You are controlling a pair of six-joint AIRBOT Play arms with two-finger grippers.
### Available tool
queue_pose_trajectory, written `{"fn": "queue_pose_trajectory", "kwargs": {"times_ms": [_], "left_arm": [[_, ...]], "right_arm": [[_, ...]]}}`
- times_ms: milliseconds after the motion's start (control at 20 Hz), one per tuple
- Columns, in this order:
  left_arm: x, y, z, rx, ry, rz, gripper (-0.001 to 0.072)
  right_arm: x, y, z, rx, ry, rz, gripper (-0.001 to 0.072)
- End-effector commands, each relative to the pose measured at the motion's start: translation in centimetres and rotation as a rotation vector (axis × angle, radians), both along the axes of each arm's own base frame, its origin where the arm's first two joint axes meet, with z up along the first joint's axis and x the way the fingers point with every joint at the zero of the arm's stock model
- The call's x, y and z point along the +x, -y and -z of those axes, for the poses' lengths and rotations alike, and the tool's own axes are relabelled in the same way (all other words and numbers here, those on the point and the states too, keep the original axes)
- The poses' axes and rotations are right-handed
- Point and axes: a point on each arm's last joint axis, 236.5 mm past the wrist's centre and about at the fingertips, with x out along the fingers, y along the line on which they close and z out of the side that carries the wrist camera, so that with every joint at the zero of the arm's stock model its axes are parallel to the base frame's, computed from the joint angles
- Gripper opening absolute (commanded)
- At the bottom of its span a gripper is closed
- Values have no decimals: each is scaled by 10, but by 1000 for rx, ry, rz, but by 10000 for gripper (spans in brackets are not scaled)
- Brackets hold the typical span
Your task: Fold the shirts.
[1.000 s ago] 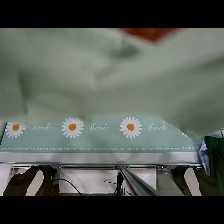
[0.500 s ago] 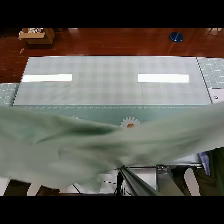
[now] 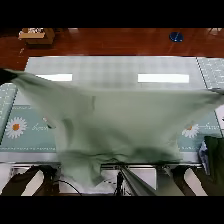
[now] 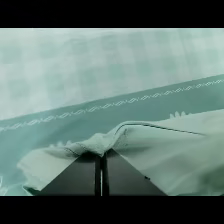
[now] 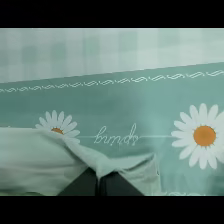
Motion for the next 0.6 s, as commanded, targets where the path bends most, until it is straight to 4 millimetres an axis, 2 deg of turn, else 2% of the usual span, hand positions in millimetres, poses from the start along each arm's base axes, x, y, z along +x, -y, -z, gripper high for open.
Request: {"fn": "queue_pose_trajectory", "kwargs": {"times_ms": [0, 100, 200, 250, 300, 400, 550], "left_arm": [[70, 3, 49, -64, -37, 30, 19], [106, 6, 78, -60, -47, 42, 19], [141, 10, 109, -45, -35, 51, 19], [159, 9, 124, -47, -31, 28, 19], [174, 8, 136, -47, -22, 5, 19], [200, 6, 157, -47, -5, -38, 19], [229, 5, 176, -37, 38, -87, 19]], "right_arm": [[65, 3, 53, 22, -63, -45, 35], [123, -5, 77, 18, 5, -54, 35], [180, -3, 91, 2, 125, -7, 35], [202, -2, 95, -3, 177, 18, 35], [222, -2, 101, -2, 219, 39, 35], [249, -3, 109, -8, 279, 65, 35], [285, 0, 112, -35, 393, 109, 35]]}}
